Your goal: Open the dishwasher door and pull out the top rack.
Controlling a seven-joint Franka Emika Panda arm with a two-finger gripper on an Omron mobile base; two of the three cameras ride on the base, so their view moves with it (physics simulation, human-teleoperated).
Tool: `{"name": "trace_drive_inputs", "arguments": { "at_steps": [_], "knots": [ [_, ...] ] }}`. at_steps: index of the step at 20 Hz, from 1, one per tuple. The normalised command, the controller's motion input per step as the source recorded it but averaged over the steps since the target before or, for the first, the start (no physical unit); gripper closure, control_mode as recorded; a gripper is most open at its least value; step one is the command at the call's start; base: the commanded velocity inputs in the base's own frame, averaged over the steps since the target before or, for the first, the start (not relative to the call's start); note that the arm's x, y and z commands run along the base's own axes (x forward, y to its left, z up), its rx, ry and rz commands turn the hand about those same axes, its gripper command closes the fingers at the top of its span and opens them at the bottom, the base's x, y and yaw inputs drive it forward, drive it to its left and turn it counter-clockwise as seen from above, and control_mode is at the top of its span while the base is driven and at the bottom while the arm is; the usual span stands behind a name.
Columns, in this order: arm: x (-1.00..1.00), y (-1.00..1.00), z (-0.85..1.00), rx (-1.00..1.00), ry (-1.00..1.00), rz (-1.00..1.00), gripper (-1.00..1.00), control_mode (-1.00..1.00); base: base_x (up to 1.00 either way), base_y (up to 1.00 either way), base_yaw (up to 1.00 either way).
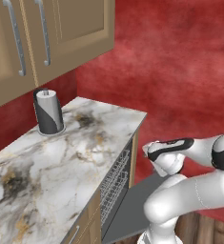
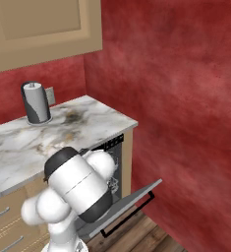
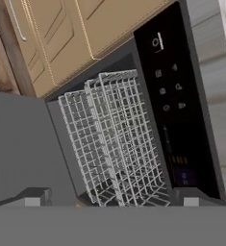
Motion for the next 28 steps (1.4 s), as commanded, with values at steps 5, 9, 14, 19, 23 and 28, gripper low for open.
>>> {"name": "trace_drive_inputs", "arguments": {
  "at_steps": [5,9,14,19,23,28],
  "knots": [
    [0.0,0.16,-0.39,0.0,0.0,0.0,-1.0,-1.0,0.0,0.0,0.0],
    [0.0,0.12,-0.35,0.0,0.0,0.01,-1.0,-1.0,0.0,0.0,0.0],
    [0.0,0.19,-0.24,0.01,-0.02,0.03,-1.0,-1.0,0.0,0.0,0.0],
    [0.0,0.17,-0.09,0.0,-0.13,0.02,-1.0,-1.0,0.0,0.0,0.0],
    [0.0,0.05,-0.14,0.0,-0.12,0.0,-1.0,-1.0,0.0,0.0,0.0],
    [0.04,0.08,-0.26,0.0,-0.05,0.0,-1.0,-1.0,0.0,0.0,0.0]
  ]
}}
